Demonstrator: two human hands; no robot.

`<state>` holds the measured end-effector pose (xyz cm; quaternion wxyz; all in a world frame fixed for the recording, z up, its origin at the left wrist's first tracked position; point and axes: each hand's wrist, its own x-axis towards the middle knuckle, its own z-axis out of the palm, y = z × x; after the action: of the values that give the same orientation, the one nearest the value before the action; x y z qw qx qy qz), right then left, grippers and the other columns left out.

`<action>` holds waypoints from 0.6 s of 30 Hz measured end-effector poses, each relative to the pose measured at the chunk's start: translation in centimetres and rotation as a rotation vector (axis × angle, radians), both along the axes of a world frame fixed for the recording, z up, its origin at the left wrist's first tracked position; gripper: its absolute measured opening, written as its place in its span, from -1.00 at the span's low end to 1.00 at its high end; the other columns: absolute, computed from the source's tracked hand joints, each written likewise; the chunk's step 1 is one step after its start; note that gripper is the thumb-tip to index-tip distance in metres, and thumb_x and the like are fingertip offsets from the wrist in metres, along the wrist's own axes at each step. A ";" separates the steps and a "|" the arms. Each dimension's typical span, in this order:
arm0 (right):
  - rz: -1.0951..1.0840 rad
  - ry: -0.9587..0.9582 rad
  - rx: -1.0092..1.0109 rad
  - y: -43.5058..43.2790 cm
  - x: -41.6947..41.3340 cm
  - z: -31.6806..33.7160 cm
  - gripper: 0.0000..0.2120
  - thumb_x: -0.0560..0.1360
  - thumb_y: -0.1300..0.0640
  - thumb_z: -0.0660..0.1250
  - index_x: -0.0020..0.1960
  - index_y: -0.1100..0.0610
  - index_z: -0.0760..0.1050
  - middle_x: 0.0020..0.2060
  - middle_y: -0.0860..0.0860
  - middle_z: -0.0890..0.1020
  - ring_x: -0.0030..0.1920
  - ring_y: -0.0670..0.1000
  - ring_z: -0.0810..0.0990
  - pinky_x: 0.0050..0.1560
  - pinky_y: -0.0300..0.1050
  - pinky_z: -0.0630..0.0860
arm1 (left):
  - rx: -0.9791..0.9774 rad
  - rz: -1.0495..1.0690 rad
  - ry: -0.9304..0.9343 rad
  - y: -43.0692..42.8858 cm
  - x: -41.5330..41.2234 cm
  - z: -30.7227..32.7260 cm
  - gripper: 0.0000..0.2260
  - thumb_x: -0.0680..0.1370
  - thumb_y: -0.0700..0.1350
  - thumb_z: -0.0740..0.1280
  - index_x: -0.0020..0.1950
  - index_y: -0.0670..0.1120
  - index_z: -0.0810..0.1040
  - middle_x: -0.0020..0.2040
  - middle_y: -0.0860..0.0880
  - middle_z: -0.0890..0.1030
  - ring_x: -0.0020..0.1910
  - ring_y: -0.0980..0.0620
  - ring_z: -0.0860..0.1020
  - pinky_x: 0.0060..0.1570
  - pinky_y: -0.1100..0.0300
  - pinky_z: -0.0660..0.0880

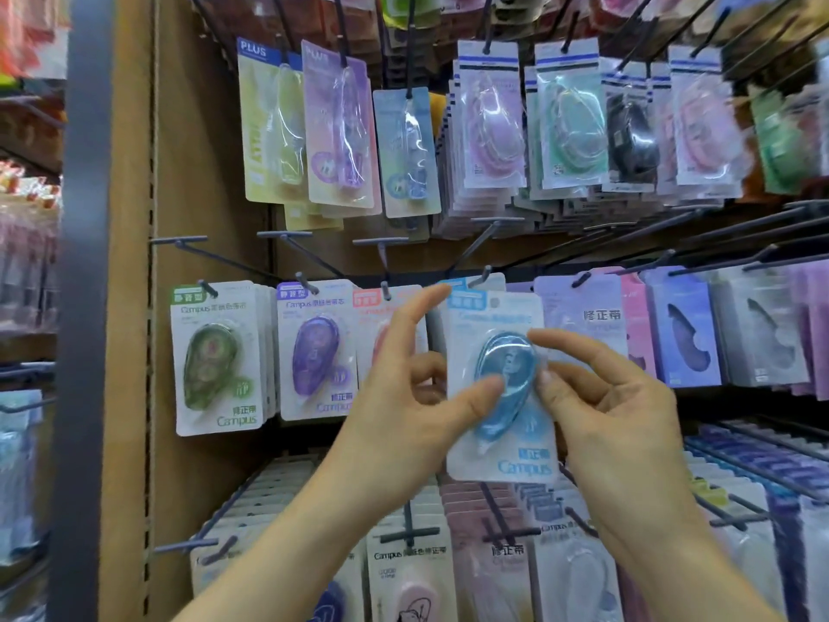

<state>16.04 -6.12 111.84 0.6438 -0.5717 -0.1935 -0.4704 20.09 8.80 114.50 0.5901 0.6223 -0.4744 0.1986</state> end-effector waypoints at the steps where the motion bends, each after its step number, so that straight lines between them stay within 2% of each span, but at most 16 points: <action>1: -0.047 -0.009 -0.007 -0.1 0.1 0.1 -0.71 0.56 0.33 0.31 -0.02 -0.02 0.67 -0.17 0.05 0.72 -0.14 0.09 0.71 -0.13 0.00 0.64 | 0.025 0.042 -0.034 -0.2 -0.1 -0.4 -0.40 0.48 -0.23 0.47 0.39 0.19 0.31 -0.33 0.20 0.62 -0.41 0.25 0.52 -0.30 0.42 0.44; 3: -0.098 0.011 -0.047 -0.1 0.3 0.7 -0.72 0.57 0.28 0.30 0.01 -0.07 0.67 -0.13 -0.05 0.71 -0.11 -0.05 0.69 -0.12 -0.12 0.62 | 0.054 0.133 -0.107 -0.6 0.1 -0.6 -0.39 0.49 -0.24 0.46 0.42 0.17 0.33 -0.33 0.20 0.58 -0.43 0.25 0.46 -0.34 0.44 0.37; 6: -0.046 0.040 -0.089 -0.3 0.1 2.1 -0.81 0.53 0.16 0.36 0.09 -0.06 0.64 -0.12 -0.15 0.71 -0.11 -0.14 0.69 -0.15 -0.23 0.60 | 0.094 0.191 -0.150 -1.0 0.5 0.6 -0.41 0.52 -0.16 0.43 0.45 0.19 0.29 -0.21 0.25 0.62 -0.35 0.25 0.50 -0.24 0.37 0.42; 8: -0.099 0.029 -0.127 -0.4 0.0 3.1 -0.78 0.50 0.13 0.41 0.12 -0.06 0.62 -0.20 -0.23 0.70 -0.19 -0.20 0.68 -0.26 -0.33 0.56 | 0.106 0.205 -0.152 -1.3 0.9 1.6 -0.39 0.53 -0.09 0.42 0.51 0.14 0.25 -0.02 0.20 0.66 -0.21 0.23 0.59 -0.09 0.27 0.51; 11: -0.209 0.037 -0.158 -0.4 0.4 4.2 -0.69 0.50 0.14 0.42 0.23 0.00 0.60 -0.12 -0.17 0.68 -0.16 -0.22 0.66 -0.24 -0.34 0.57 | 0.135 0.251 -0.160 -1.5 1.3 2.5 -0.33 0.50 0.08 0.39 0.55 0.13 0.19 0.24 0.03 0.60 0.04 0.05 0.63 0.12 0.05 0.55; 13: -0.215 0.049 -0.167 -0.5 0.7 4.4 -0.67 0.51 0.15 0.42 0.27 0.02 0.59 -0.07 -0.21 0.64 -0.15 -0.30 0.64 -0.27 -0.41 0.53 | 0.159 0.282 -0.150 -1.4 1.6 2.6 -0.33 0.52 0.10 0.38 0.56 0.12 0.17 0.21 0.01 0.60 -0.03 0.00 0.61 0.07 0.02 0.56; 16: -0.224 0.050 -0.196 -0.6 0.5 4.3 -0.69 0.52 0.15 0.41 0.25 -0.02 0.58 -0.10 -0.32 0.58 -0.13 -0.39 0.60 -0.27 -0.44 0.52 | 0.169 0.267 -0.113 -1.5 1.8 2.7 -0.36 0.54 0.08 0.39 0.56 0.12 0.18 -0.05 0.16 0.57 -0.18 0.07 0.58 -0.20 0.14 0.53; 18: -0.232 0.034 -0.188 -0.7 0.5 4.3 -0.72 0.52 0.17 0.40 0.22 -0.03 0.57 -0.13 -0.33 0.58 -0.16 -0.42 0.59 -0.29 -0.47 0.50 | 0.165 0.256 -0.103 -1.6 1.9 2.8 -0.30 0.49 0.14 0.42 0.56 0.11 0.19 -0.10 0.15 0.54 -0.18 0.06 0.57 -0.19 0.14 0.49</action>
<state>16.57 -6.83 116.16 0.5317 -0.6560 -0.1584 -0.5117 21.98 7.24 117.28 0.4817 0.7131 -0.4355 0.2640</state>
